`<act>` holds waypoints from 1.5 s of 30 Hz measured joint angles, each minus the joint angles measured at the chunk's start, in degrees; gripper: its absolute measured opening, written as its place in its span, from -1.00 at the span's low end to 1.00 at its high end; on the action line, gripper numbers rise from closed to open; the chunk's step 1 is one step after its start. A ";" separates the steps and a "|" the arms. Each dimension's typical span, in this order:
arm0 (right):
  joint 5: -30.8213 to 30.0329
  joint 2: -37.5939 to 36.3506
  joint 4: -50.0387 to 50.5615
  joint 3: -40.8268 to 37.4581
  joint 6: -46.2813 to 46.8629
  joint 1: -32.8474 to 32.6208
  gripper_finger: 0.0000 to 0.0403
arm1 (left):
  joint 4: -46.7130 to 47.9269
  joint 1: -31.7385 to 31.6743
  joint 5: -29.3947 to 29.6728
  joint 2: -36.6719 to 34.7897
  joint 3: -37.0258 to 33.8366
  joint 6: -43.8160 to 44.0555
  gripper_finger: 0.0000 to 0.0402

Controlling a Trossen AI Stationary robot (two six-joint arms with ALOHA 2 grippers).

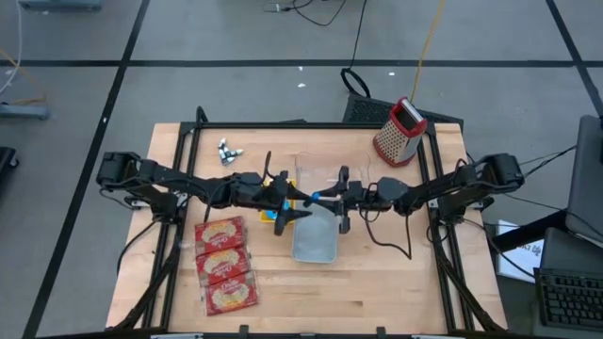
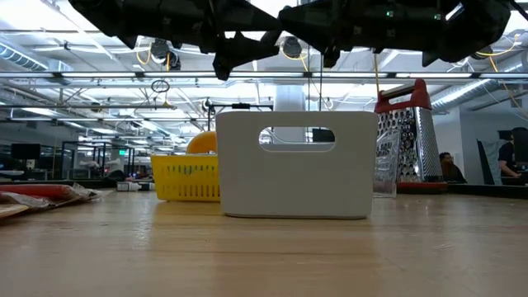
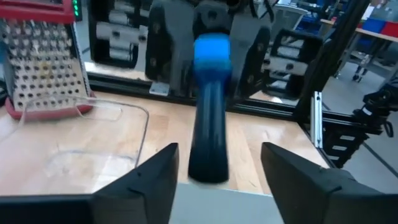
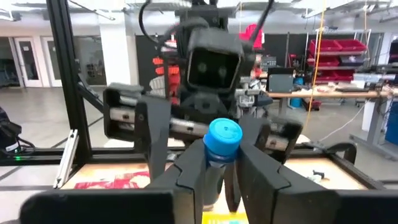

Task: Pick & Place Food Item
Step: Put the blue food coloring bottle into the gray bin

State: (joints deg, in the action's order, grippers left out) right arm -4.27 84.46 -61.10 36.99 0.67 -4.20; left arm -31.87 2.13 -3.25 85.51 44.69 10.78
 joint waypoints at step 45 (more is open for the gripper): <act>-12.09 -13.87 37.85 -0.02 -2.90 1.39 -0.69 | 8.19 -25.31 1.19 -34.20 -28.01 3.69 0.40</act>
State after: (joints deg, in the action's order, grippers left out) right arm -16.36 70.59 -23.25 36.97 -2.23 -2.82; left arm -23.68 -23.18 -2.06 51.31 16.67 14.47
